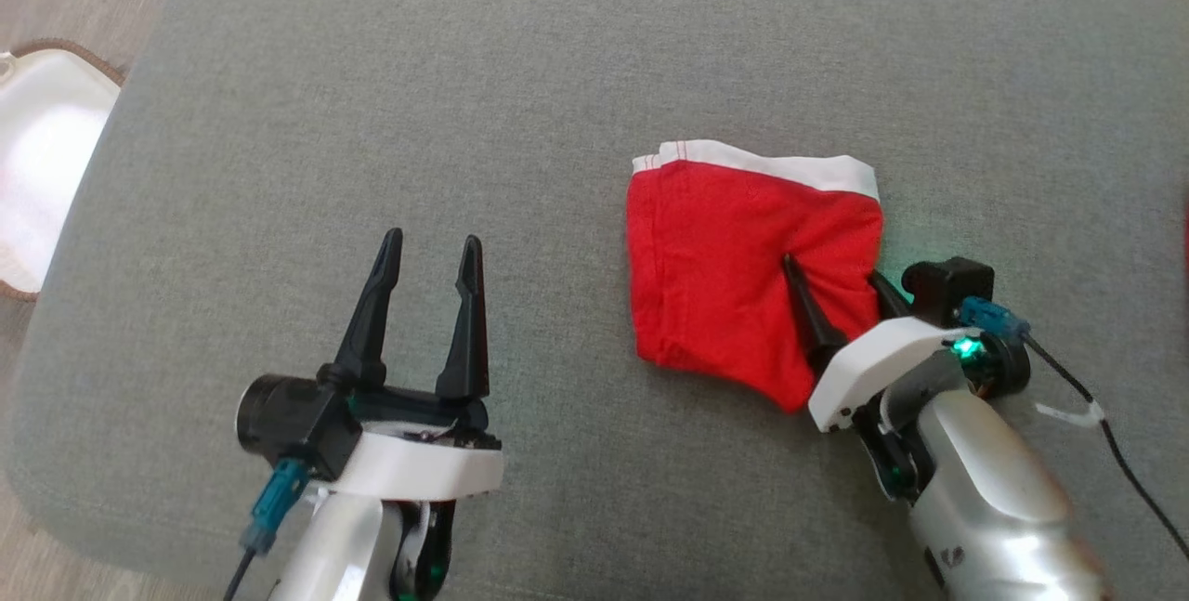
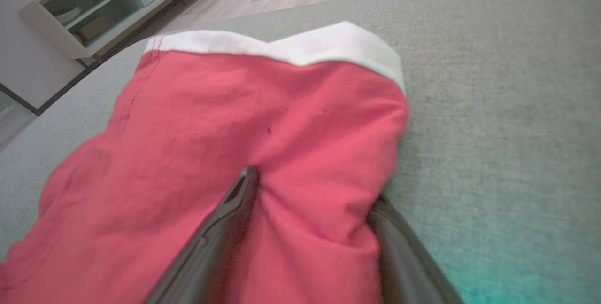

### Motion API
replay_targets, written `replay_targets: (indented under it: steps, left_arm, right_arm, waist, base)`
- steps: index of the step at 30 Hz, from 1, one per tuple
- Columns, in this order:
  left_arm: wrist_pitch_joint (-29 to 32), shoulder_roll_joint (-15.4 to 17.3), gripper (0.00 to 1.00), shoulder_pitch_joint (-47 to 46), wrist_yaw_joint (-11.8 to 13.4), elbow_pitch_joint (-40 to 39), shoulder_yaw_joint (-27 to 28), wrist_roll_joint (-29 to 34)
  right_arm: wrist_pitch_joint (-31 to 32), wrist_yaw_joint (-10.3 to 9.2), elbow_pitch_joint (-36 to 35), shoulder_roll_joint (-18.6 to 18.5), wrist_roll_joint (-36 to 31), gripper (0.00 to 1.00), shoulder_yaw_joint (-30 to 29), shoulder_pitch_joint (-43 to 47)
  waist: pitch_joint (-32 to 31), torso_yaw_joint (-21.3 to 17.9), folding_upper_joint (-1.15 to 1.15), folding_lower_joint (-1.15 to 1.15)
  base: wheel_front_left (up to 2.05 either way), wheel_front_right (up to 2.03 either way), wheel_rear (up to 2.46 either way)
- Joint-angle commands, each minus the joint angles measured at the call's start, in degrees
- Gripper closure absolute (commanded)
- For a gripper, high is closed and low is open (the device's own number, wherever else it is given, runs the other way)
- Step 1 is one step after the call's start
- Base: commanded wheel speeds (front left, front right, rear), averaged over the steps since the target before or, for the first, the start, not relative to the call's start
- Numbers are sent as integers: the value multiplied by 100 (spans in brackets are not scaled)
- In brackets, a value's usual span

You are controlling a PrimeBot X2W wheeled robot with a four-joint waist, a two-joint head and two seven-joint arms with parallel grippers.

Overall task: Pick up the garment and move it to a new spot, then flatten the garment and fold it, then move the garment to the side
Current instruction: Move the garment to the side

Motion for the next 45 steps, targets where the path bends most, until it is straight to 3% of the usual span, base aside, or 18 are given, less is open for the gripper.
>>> replay_targets:
  steps: [1,6,11,16,22,27,32,39,45]
  left_arm:
    - [-29,18,0,-199,-16,-179,207,65]
    - [-29,18,0,-165,-16,-186,273,128]
    - [-29,18,0,-113,-34,-227,261,144]
    - [-29,18,0,-93,-27,-321,242,161]
    - [-29,18,0,-130,-58,-373,161,219]
    - [-29,18,0,-245,-57,-417,81,240]
    - [-29,18,0,-433,-85,-443,7,260]
    - [-29,18,0,-680,-126,-453,-51,222]
    - [-29,18,0,-787,-149,-450,-11,179]
  right_arm:
    - [-30,43,149,113,57,100,231,-14]
    - [-327,43,351,113,-137,100,253,-164]
    - [-614,43,333,113,-883,100,116,-330]
    - [-594,43,-37,113,-1885,100,-211,-399]
    - [-280,43,-598,-70,-2537,100,-357,-404]
    - [148,43,-1146,-728,-2569,100,-170,-533]
    - [622,43,-1606,-1588,-2161,100,84,-763]
    - [1177,43,-1641,-2910,-1601,100,367,-933]
    - [1481,43,-1663,-3706,-1305,100,516,-1016]
  waist:
    - [3,17,0,0]
    - [-74,-95,0,0]
    - [-218,-417,0,0]
    - [-315,-902,0,0]
    - [-342,-1405,0,0]
    - [-232,-1812,0,0]
    - [14,-2018,0,0]
    - [372,-1983,0,0]
    - [589,-1844,0,0]
  base:
    - [0,0,0]
    - [0,0,0]
    - [0,0,0]
    - [0,0,0]
    - [0,0,0]
    - [0,0,0]
    - [0,0,0]
    - [0,0,0]
    - [0,0,0]
